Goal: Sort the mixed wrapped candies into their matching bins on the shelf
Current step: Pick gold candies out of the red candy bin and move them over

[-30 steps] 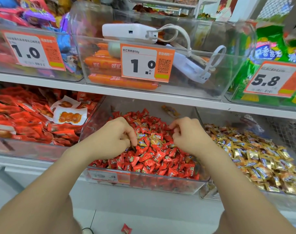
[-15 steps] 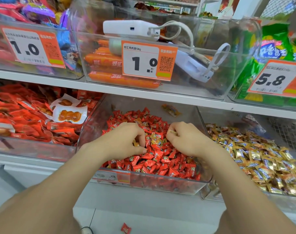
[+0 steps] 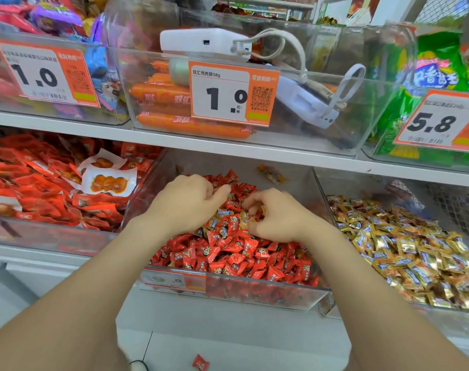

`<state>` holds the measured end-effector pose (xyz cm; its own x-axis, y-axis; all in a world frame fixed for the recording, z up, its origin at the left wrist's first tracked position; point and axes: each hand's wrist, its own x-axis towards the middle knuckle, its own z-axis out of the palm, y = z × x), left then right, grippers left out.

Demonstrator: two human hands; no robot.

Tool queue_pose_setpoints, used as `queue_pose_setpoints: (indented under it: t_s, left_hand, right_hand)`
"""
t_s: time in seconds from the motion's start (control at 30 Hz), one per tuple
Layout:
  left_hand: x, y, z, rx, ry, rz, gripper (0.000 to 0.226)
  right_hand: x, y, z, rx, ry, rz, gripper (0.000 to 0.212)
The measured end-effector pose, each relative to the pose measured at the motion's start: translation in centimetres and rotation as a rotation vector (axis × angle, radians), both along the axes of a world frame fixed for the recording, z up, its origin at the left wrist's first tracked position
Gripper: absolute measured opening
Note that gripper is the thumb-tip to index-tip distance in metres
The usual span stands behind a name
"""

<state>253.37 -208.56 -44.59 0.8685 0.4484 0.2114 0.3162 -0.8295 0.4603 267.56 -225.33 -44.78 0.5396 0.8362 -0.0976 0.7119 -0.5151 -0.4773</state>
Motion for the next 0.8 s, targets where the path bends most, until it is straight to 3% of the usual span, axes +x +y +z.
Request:
queue_pose_setpoints:
  t_s: [0.1,0.2,0.3,0.43,0.5,0.6,0.67,0.77,0.8]
  left_hand:
    - [0.8,0.4,-1.0,-0.003,-0.004,-0.087,0.052]
    - [1.6,1.0,-2.2,0.015,0.058,-0.218,0.008]
    - [1.9,1.1,-3.1,0.091,0.230,-0.294,0.032]
    - [2.1,1.2,-3.4,0.166,0.279,-0.275,0.014]
    - [2.0,0.9,-2.8,0.167,0.277,-0.246,0.008]
    - [1.6,0.5,-2.2,0.146,0.244,-0.235,0.004]
    - [1.2,0.5,-1.8,0.066,0.191,-0.215,0.004]
    - [0.4,0.8,-0.9,0.034,0.107,-0.136,0.020]
    - [0.2,0.9,-0.7,0.038,0.094,-0.102,0.027]
  right_hand:
    - [0.0,0.6,-0.4,-0.058,-0.014,0.059,0.059]
    - [0.3,0.8,-0.8,-0.105,0.036,0.088,0.058]
    - [0.4,0.9,-1.4,-0.147,0.070,0.110,0.051]
    - [-0.2,0.9,-1.6,-0.113,0.024,0.118,0.032]
    - [-0.2,0.9,-1.7,-0.084,0.047,0.097,0.019]
    - [-0.3,0.5,-1.3,-0.052,0.082,0.088,0.023]
    - [-0.4,-0.1,-0.8,-0.015,0.132,0.068,0.008]
    - [-0.2,-0.7,-0.2,0.070,0.272,-0.020,0.026]
    - [-0.1,-0.7,-0.2,0.106,0.359,-0.039,0.022]
